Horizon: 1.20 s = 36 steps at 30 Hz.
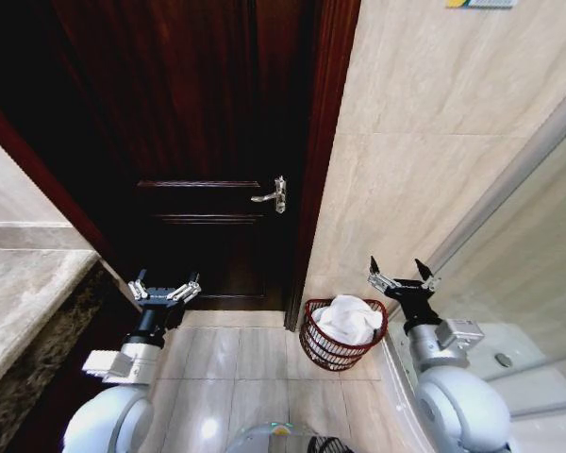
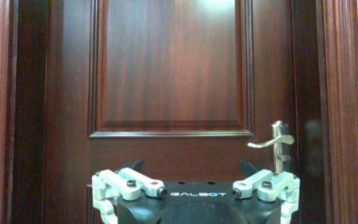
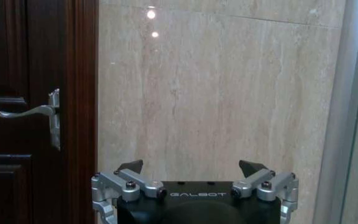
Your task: Discard the used towel into the hamper.
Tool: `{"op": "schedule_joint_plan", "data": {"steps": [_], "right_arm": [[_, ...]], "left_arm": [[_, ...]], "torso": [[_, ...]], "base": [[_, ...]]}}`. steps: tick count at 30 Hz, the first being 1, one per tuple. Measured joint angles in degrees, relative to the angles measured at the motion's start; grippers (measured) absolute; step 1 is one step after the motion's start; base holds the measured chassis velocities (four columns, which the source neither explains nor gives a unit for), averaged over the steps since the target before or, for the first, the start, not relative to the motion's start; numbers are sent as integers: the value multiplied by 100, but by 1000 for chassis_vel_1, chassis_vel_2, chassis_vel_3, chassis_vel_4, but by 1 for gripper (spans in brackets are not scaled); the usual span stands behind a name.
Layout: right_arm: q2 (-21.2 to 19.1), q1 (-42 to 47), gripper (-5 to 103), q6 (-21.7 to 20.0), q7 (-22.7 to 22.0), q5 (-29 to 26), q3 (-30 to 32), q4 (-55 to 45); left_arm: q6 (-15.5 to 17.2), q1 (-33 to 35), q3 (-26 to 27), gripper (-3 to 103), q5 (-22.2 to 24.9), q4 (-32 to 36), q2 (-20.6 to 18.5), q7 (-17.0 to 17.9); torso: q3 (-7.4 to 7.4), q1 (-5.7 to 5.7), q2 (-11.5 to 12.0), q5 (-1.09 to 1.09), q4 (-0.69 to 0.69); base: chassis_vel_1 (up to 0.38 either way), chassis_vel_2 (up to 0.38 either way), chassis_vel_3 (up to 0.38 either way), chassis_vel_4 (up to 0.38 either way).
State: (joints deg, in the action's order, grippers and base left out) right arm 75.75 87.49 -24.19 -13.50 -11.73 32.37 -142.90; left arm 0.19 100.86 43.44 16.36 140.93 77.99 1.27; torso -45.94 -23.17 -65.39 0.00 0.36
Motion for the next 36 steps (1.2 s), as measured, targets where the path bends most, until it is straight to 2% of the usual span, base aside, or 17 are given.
{"op": "schedule_joint_plan", "data": {"steps": [8,18,27,36], "right_arm": [[15,-5,100,-2,3,51,-23,21],[17,11,100,-2,-8,56,0,17],[11,18,100,-2,-13,56,8,5],[5,105,100,7,-33,52,-2,-29]], "left_arm": [[9,26,17,100,-11,23,13,-3],[210,37,5,100,-43,100,23,-16],[199,44,7,100,-53,104,31,-15],[50,8,-28,100,-36,87,25,197]], "torso": [[2,0,4,0,0],[3,2,5,0,0],[3,2,7,1,0],[4,2,8,-2,0]], "base": [[0,0,0,0],[10,8,-6,-7],[29,25,-26,-25],[65,61,-56,-54]]}}
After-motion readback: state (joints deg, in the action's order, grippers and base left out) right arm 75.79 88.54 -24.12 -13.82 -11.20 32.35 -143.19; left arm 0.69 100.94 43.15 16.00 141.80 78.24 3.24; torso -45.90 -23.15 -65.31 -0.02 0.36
